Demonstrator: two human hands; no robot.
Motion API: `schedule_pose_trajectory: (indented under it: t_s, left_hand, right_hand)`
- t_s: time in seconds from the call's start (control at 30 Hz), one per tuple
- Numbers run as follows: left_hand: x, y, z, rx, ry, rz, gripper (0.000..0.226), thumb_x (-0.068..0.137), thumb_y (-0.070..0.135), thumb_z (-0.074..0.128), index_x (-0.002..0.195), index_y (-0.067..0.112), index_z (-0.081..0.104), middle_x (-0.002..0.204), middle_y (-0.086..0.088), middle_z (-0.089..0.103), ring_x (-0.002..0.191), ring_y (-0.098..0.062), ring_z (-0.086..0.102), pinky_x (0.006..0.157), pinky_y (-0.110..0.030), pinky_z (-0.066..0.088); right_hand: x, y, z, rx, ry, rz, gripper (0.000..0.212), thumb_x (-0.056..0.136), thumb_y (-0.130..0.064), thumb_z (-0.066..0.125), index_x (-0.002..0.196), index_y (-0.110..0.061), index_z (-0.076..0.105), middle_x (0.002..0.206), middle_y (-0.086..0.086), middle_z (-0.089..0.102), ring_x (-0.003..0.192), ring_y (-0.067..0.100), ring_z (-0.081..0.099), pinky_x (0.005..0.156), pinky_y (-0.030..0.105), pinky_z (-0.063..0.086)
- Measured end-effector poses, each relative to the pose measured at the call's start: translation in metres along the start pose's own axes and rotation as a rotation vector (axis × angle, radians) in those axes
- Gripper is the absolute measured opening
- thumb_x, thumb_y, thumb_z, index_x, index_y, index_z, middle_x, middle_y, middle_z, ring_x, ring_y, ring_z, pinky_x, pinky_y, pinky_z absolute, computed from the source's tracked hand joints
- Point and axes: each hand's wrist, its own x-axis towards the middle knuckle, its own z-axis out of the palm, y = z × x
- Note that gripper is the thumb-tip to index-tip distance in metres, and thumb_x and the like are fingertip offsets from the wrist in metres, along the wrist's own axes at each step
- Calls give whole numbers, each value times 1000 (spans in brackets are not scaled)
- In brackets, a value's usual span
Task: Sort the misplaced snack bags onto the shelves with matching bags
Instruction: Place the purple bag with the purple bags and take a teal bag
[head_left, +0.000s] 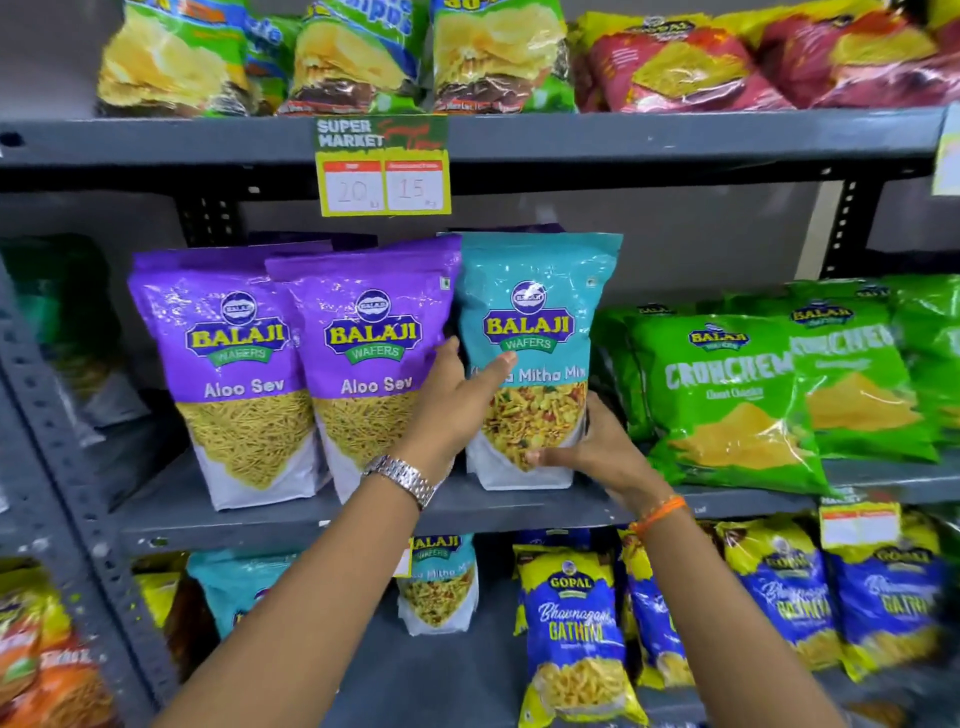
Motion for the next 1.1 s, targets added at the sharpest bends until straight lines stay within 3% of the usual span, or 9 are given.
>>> schedule_pose_trajectory:
  t_s: [0.13,0.3,0.4,0.53,0.67,0.8,0.97,1.1]
  left_hand:
    - [17,4,16,-48,46,28,52,92,34,71,136,13,53,135,-6,69,125,-24,65,113,-50,48]
    - [43,9,36,-128,45,-14,48,92,23,75,131,6,53,127,-12,71,120,-29,69,107,-51,53]
    - [52,10,40,-187,-1,-8,22,89,19,78,105,19,63,101,0,79,91,-14,77,88,-41,61]
    - [50,12,47,-210,-21,18,47,84,17,83,124,8,60,117,-10,76,103,-21,75,90,-39,62]
    - [37,15,51,-232,-17,51,35,79,14,87,102,21,62,97,5,80,81,-5,78,68,-21,61]
    - [5,25,48,-262,-18,112,37,77,12,88,99,24,62,84,15,82,81,-1,78,65,-17,60]
    - [-55,29,36,-205,62,174,55,68,22,94,113,20,64,105,5,81,95,-8,78,77,-26,63]
    - [-112,19,24,-135,107,240,58,66,27,95,116,19,67,103,21,80,88,8,74,71,-11,57]
  right_hand:
    - [-1,6,-9,47,-3,-32,74,66,-1,93,131,-13,59,128,6,72,119,22,68,103,49,56]
    - [-6,14,-26,96,35,-27,68,65,-3,93,124,-20,63,122,1,75,116,20,71,97,43,60]
    - [-9,15,-33,111,62,-21,68,64,-5,94,123,-21,64,121,-1,76,113,17,72,95,41,60]
    - [-19,17,-42,98,67,-10,62,65,-3,93,116,-24,65,111,-8,79,107,11,75,82,24,62]
    - [-39,10,-55,61,44,-5,58,66,-3,92,110,-29,65,97,-22,80,95,-4,74,72,13,59]
    - [-69,-2,-61,46,6,-19,57,67,-5,92,109,-32,64,97,-30,77,91,-13,71,70,6,56]
    - [-116,-11,-55,-6,-48,-48,64,61,-20,97,115,-35,66,110,-20,78,101,-3,73,79,9,56]
    - [-155,0,-40,-53,-116,-43,69,54,-35,99,114,-43,67,115,-14,78,108,5,73,87,20,59]
